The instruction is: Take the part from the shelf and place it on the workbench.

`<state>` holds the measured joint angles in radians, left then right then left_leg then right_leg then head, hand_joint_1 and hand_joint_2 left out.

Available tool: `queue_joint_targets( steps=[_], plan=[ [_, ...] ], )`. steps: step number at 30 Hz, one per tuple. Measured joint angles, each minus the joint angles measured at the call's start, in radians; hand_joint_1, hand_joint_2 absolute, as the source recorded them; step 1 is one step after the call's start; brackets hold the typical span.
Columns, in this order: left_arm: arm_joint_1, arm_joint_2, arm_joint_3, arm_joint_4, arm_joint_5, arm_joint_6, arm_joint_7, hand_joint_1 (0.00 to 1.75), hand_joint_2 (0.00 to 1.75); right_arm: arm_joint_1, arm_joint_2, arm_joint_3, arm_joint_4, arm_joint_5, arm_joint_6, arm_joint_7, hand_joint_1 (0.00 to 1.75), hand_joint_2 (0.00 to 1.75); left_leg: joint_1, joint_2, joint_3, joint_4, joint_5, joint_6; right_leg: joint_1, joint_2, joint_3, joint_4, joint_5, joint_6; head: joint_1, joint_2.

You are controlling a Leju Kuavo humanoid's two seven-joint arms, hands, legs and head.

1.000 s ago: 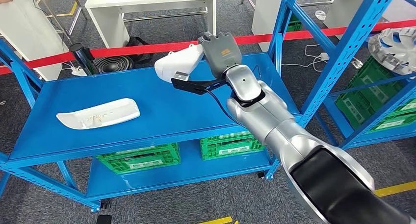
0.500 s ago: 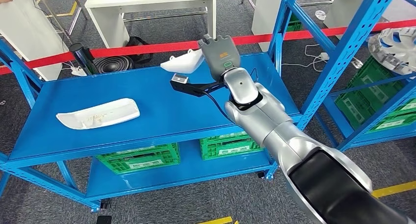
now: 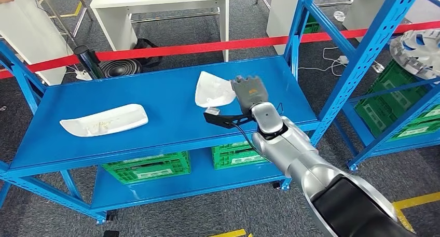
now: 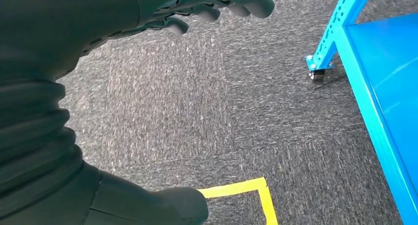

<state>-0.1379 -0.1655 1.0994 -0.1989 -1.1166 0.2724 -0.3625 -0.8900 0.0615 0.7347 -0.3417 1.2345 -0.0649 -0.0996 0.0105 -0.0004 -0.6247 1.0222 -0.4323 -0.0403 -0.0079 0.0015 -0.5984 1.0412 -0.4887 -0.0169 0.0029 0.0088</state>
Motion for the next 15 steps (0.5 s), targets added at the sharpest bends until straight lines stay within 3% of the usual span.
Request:
queue_joint_targets(
  steps=[5,9,11,15],
  plan=[
    [-0.001,0.007,-0.007,0.0,0.0,-0.022,-0.003,0.0,1.75,0.045,-0.026,-0.017,0.019,0.0,0.049,0.008,1.75,1.75,0.0,0.001,0.0,0.0,0.0,0.0,0.0,0.001,0.0,0.0,0.0,0.0,0.0,0.0],
    [0.0,0.011,-0.011,0.0,-0.001,-0.03,-0.015,0.0,1.75,0.066,-0.044,-0.031,0.031,-0.005,0.061,0.02,0.0,1.75,0.0,0.0,0.0,0.0,0.0,0.0,0.0,0.0,0.0,0.0,0.0,0.0,0.0,0.0],
    [-0.001,0.012,-0.013,0.0,-0.002,-0.034,-0.02,0.0,1.75,0.072,-0.052,-0.037,0.035,-0.007,0.062,0.023,0.0,1.75,0.0,0.001,0.0,0.0,0.0,0.0,0.0,0.0,0.0,0.0,0.0,0.0,0.0,0.0],
    [-0.002,0.012,-0.014,0.0,0.006,-0.034,-0.02,0.0,0.0,0.078,-0.064,-0.047,0.043,-0.008,0.061,0.023,0.0,1.75,0.0,0.001,0.0,0.0,0.0,0.0,0.0,0.0,0.0,0.0,0.0,0.0,0.0,0.0]
  ],
)
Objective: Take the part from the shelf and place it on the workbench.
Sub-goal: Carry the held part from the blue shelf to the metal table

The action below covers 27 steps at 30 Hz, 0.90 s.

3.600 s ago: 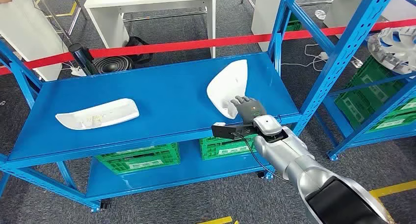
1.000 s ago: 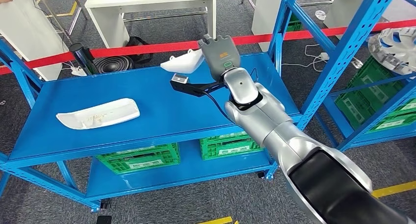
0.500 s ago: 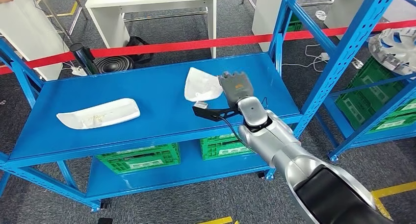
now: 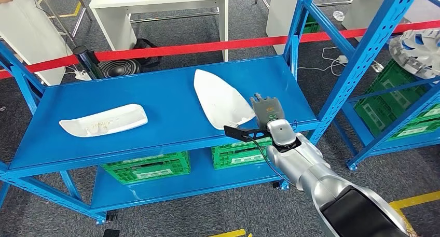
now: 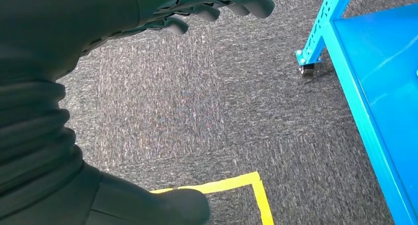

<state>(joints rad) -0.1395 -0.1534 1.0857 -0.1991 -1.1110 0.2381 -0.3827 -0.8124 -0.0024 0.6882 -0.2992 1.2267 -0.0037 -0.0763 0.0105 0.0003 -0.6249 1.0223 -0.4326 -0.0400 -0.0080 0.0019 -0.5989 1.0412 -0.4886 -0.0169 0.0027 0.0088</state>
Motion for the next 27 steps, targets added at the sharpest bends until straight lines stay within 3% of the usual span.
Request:
queue_joint_targets(
  steps=[13,22,27],
  plan=[
    [0.002,0.0,0.0,0.0,0.031,0.004,0.012,0.0,0.0,-0.001,-0.008,-0.021,0.003,-0.001,-0.032,-0.016,0.0,1.75,0.0,0.0,0.0,0.0,0.0,0.0,0.0,0.0,0.0,0.0,0.0,0.0,0.0,0.0],
    [0.006,0.0,0.001,0.0,0.028,0.004,0.011,0.0,0.0,0.021,-0.01,-0.113,-0.015,-0.11,-0.198,-0.166,0.0,1.75,0.0,0.0,0.0,0.0,0.0,0.0,0.0,0.0,0.0,0.0,0.0,0.0,0.0,0.0],
    [0.005,-0.002,0.001,0.0,0.026,-0.002,0.01,0.0,0.0,0.03,-0.003,-0.16,-0.036,-0.174,-0.215,-0.25,0.0,1.75,0.0,0.0,0.0,0.0,0.0,0.0,0.0,0.0,0.0,0.0,0.0,0.0,0.0,0.0]
  ],
)
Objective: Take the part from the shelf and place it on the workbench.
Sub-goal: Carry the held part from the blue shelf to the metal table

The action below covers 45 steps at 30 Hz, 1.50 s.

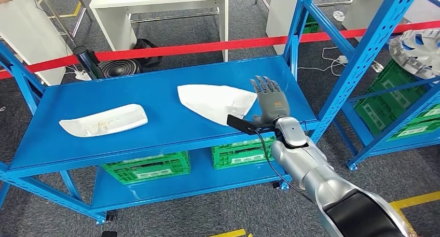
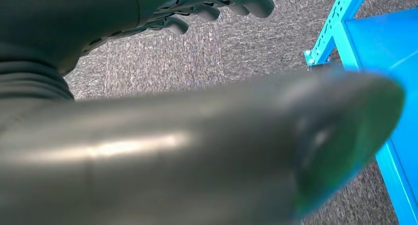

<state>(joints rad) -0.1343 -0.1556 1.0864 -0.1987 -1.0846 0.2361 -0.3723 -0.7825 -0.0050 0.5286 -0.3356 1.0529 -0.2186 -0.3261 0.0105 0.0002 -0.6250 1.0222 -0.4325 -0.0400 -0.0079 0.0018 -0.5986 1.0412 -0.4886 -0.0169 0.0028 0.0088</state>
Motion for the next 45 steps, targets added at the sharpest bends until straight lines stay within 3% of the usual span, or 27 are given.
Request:
queue_joint_targets(
  steps=[5,12,22,37,45],
  plan=[
    [-0.002,-0.003,0.0,0.0,-0.002,-0.002,0.004,0.0,0.0,0.005,0.015,-0.063,-0.014,-0.066,0.066,-0.085,0.0,1.75,0.0,0.0,0.0,0.0,0.0,0.0,0.0,0.0,0.0,0.0,0.0,0.0,0.0,0.0],
    [-0.004,-0.005,-0.001,0.0,-0.012,-0.004,0.023,0.0,0.0,0.014,0.028,-0.108,-0.015,-0.105,0.236,-0.134,0.0,1.75,0.0,0.0,0.0,0.0,0.0,0.0,0.0,0.0,0.0,0.0,0.0,0.0,0.0,0.0],
    [-0.007,-0.007,-0.002,0.0,-0.011,-0.011,0.041,0.0,0.0,0.032,0.029,-0.12,-0.003,-0.087,0.404,-0.074,0.0,1.75,0.0,0.0,0.0,0.0,0.0,0.0,0.0,0.0,0.0,0.0,0.0,0.0,0.0,0.0],
    [-0.006,-0.015,-0.001,0.0,0.005,-0.015,0.04,0.0,0.0,0.025,0.012,-0.072,0.008,0.036,0.385,0.059,0.0,1.75,0.0,0.0,0.0,0.0,0.0,0.0,0.0,0.0,0.0,0.0,0.0,0.0,0.0,0.0],
    [-0.001,-0.015,-0.001,0.0,0.02,-0.016,0.027,0.0,0.0,-0.038,0.016,-0.012,0.007,0.113,0.356,0.11,0.0,1.75,0.0,0.0,-0.001,0.0,0.0,0.0,0.0,0.0,0.0,0.0,0.0,0.0,0.0,0.0]
  ],
)
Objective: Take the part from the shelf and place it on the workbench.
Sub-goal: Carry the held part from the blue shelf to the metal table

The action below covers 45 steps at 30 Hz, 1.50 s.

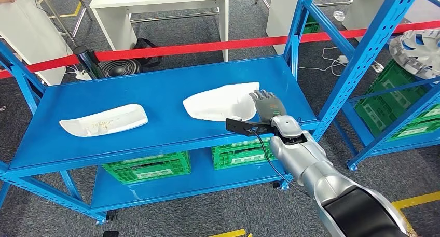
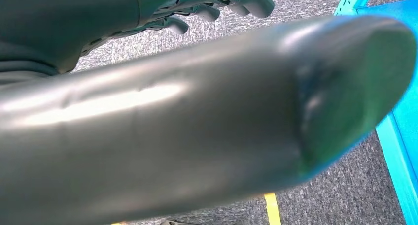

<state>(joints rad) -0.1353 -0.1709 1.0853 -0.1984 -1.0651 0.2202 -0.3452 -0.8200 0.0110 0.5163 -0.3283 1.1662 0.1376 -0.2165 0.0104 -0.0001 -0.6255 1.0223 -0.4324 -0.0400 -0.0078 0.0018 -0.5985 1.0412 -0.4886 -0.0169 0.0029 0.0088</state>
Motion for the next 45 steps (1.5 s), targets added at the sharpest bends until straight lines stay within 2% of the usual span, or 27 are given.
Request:
queue_joint_targets(
  steps=[11,20,25,28,30,31,33,35,36,37,38,40,42,44,45],
  plan=[
    [0.002,0.0,0.0,0.0,-0.003,0.0,0.007,0.0,0.0,-0.062,0.037,0.073,-0.032,0.015,0.043,-0.035,0.0,1.75,0.0,0.0,0.0,0.0,0.0,0.0,0.0,-0.001,0.0,0.0,0.0,0.0,0.0,0.0],
    [-0.001,-0.002,0.0,0.0,-0.015,-0.033,0.026,0.0,0.0,-0.114,0.082,0.139,-0.064,-0.023,0.122,-0.086,0.0,1.75,-0.001,-0.001,-0.001,0.002,-0.001,0.002,-0.001,-0.001,0.001,-0.001,0.0,0.001,0.0,0.0],
    [-0.004,-0.001,-0.002,0.0,-0.022,-0.026,0.049,0.0,0.0,-0.127,0.092,0.169,-0.051,-0.035,0.155,-0.094,0.0,1.75,-0.003,0.0,-0.003,0.009,-0.007,0.01,-0.003,-0.001,0.001,-0.001,-0.001,0.007,0.0,0.0],
    [-0.004,0.0,-0.006,0.0,-0.023,-0.02,0.058,0.0,0.0,-0.128,0.096,0.181,-0.045,-0.043,0.16,-0.094,0.0,1.75,-0.006,0.0,-0.005,0.009,-0.01,0.019,-0.006,-0.002,0.004,-0.001,0.002,0.016,0.0,0.0],
    [-0.004,0.0,-0.007,0.0,-0.023,-0.019,0.06,0.0,0.0,-0.129,0.098,0.187,-0.041,-0.046,0.161,-0.092,0.0,1.75,-0.004,0.0,0.002,-0.001,-0.008,0.029,-0.006,-0.002,0.007,0.003,0.01,0.024,0.0,0.0],
    [-0.004,-0.002,-0.007,0.0,-0.023,-0.019,0.061,0.0,0.0,-0.129,0.098,0.188,-0.04,-0.046,0.161,-0.092,0.0,1.75,-0.001,0.0,0.009,-0.008,-0.005,0.034,-0.006,-0.001,0.006,0.014,0.007,0.028,0.0,0.0],
    [-0.006,-0.004,-0.008,0.0,-0.023,-0.019,0.062,0.0,0.0,-0.134,0.098,0.19,-0.037,-0.047,0.162,-0.091,0.0,1.75,0.004,0.001,0.02,-0.015,-0.005,0.041,-0.007,0.0,-0.022,0.072,-0.032,0.033,0.003,0.0],
    [-0.006,-0.004,-0.008,0.0,-0.023,-0.019,0.063,0.0,0.0,-0.136,0.098,0.194,-0.033,-0.051,0.162,-0.092,0.0,1.75,0.004,0.0,0.02,-0.013,-0.013,0.047,-0.007,0.0,-0.084,0.188,-0.089,0.039,0.006,0.0],
    [-0.006,-0.004,-0.008,0.0,-0.023,-0.019,0.064,0.0,0.0,-0.135,0.098,0.196,-0.031,-0.053,0.163,-0.092,0.0,1.75,0.004,0.0,0.02,-0.011,-0.017,0.048,-0.008,0.0,-0.112,0.237,-0.104,0.041,0.007,0.0],
    [-0.005,-0.005,-0.008,0.0,-0.023,-0.019,0.065,0.0,0.0,-0.134,0.098,0.198,-0.029,-0.055,0.163,-0.091,0.0,1.75,0.004,-0.001,0.021,-0.008,-0.021,0.047,-0.009,0.0,-0.127,0.257,-0.103,0.042,0.007,0.0],
    [-0.005,-0.006,-0.008,0.0,-0.023,-0.019,0.066,0.0,0.0,-0.133,0.098,0.199,-0.026,-0.056,0.163,-0.091,0.0,1.75,0.005,-0.001,0.023,-0.004,-0.025,0.043,-0.01,0.0,-0.122,0.238,-0.083,0.042,0.008,0.0],
    [-0.004,-0.007,-0.008,0.0,-0.023,-0.019,0.066,0.0,0.0,-0.133,0.096,0.202,-0.022,-0.06,0.163,-0.09,0.0,1.75,0.009,-0.002,0.028,0.007,-0.035,0.03,-0.01,-0.001,-0.072,0.121,-0.019,0.039,0.008,0.0],
    [-0.005,-0.007,-0.009,0.0,-0.023,-0.018,0.066,0.0,0.0,-0.133,0.095,0.203,-0.018,-0.071,0.166,-0.091,0.0,1.75,0.01,0.0,0.029,0.015,-0.041,0.014,-0.005,-0.001,-0.033,0.029,0.002,0.027,0.008,0.0],
    [-0.005,-0.007,-0.009,0.0,-0.023,-0.018,0.066,0.0,0.0,-0.13,0.091,0.205,-0.014,-0.087,0.171,-0.093,0.0,1.75,0.008,0.0,0.03,0.018,-0.04,-0.001,0.0,0.0,-0.027,0.014,-0.003,0.008,0.007,0.0],
    [-0.005,-0.007,-0.009,0.0,-0.022,-0.017,0.066,0.0,0.0,-0.128,0.089,0.206,-0.013,-0.095,0.172,-0.094,0.0,1.75,0.009,0.0,0.031,0.018,-0.04,-0.006,-0.001,0.0,-0.023,0.013,0.004,0.0,0.006,0.0]
  ],
)
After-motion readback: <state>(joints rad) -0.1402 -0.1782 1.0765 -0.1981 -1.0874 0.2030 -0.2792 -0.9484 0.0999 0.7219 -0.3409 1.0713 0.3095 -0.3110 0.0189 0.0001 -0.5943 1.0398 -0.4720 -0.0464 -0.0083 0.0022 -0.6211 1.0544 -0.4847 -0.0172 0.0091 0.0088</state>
